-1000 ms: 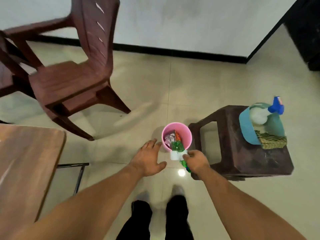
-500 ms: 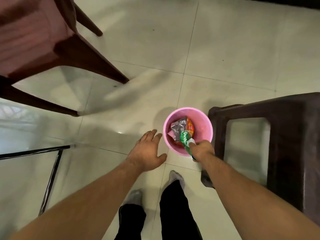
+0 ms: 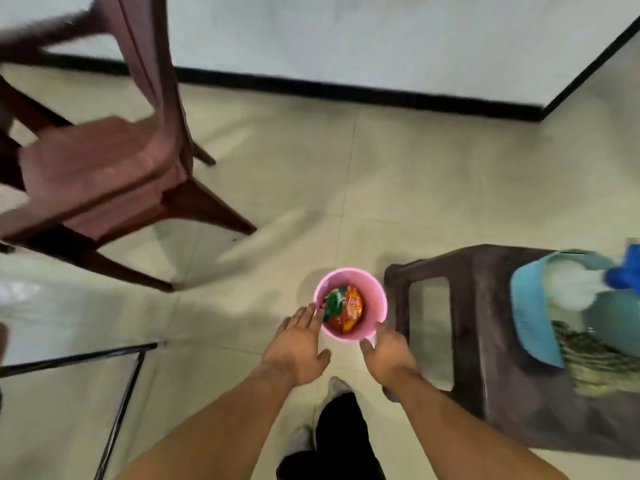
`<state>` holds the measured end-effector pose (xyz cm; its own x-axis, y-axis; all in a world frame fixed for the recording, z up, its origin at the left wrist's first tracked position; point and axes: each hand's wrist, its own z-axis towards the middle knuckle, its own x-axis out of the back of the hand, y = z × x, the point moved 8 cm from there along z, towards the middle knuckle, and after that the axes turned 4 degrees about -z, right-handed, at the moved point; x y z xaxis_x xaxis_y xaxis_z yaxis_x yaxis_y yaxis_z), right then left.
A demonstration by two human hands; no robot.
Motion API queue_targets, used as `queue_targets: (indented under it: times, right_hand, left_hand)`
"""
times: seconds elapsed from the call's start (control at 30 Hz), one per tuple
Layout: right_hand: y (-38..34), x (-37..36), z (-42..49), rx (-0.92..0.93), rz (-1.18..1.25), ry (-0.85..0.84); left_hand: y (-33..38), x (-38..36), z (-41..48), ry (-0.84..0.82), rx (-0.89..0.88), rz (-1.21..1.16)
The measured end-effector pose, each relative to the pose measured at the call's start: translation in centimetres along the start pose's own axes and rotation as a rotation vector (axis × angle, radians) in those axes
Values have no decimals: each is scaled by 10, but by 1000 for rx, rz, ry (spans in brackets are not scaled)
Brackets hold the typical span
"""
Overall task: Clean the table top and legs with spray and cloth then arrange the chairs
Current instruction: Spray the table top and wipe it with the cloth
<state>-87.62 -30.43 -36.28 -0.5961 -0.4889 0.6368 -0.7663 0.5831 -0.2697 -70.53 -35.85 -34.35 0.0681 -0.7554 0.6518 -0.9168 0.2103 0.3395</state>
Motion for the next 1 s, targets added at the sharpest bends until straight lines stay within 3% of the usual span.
queue_targets:
  times: [0.17, 0.27, 0.6, 0.77, 0.87, 1.0]
  right_hand:
    - [-59, 86, -119, 290, -165, 234]
    - [-71, 128, -172, 349, -214, 312]
    - [30, 250, -254, 265, -149, 585]
    - [136, 267, -225, 169, -151, 544]
    - [200, 250, -190, 148, -257, 368]
    - [249, 214, -150, 251, -531, 195]
  left_hand:
    - [69, 68, -92, 168, -92, -15]
    - [105, 93, -129, 189, -129, 17]
    - [268, 141, -163, 321, -339, 94]
    - [351, 110, -121, 263, -335, -36]
    - [389, 82, -85, 214, -292, -109]
    - [423, 51, -37, 179, -233, -194]
